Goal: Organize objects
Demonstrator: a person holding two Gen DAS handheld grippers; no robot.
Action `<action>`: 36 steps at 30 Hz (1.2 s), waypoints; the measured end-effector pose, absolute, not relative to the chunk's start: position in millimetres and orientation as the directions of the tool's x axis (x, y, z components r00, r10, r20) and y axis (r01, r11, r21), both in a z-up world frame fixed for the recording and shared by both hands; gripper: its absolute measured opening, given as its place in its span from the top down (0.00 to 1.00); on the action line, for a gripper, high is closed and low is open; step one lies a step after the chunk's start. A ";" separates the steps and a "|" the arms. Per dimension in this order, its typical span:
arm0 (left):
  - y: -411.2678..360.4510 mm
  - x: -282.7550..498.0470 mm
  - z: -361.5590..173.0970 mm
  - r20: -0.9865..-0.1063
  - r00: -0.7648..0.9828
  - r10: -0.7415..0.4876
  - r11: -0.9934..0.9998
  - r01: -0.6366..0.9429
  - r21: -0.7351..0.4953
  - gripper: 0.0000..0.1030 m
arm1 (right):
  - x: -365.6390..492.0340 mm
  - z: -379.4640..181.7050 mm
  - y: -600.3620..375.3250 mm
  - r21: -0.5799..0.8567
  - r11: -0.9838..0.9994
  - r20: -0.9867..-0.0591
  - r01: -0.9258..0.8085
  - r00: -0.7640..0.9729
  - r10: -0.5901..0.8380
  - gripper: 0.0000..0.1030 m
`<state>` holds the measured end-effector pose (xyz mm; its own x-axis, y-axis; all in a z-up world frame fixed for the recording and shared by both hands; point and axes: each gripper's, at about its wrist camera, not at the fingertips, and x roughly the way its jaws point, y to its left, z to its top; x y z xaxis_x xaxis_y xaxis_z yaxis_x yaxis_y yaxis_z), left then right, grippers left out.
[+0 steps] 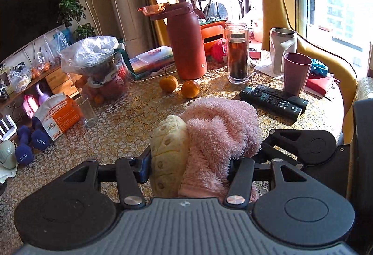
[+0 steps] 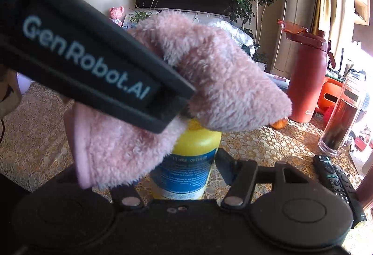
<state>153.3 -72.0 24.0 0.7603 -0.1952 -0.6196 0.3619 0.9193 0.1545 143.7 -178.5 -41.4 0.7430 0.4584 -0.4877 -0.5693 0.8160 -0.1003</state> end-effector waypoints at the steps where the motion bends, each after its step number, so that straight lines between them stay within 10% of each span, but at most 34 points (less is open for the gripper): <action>1: -68.1 156.0 22.2 -0.627 0.755 -0.192 0.925 0.353 0.141 0.49 | 143.6 -41.2 -179.1 -0.100 0.815 -0.486 -0.570 0.743 0.460 0.40; 24: -12.1 156.5 9.7 -0.680 0.723 -0.123 0.982 0.189 0.023 0.49 | 138.3 -41.4 -180.7 -0.099 0.819 -0.484 -0.565 0.747 0.456 0.40; 36: -55.7 124.9 66.3 -0.573 0.726 -0.379 0.910 0.404 -0.091 0.49 | 138.2 -41.0 -181.0 -0.100 0.822 -0.490 -0.561 0.746 0.451 0.40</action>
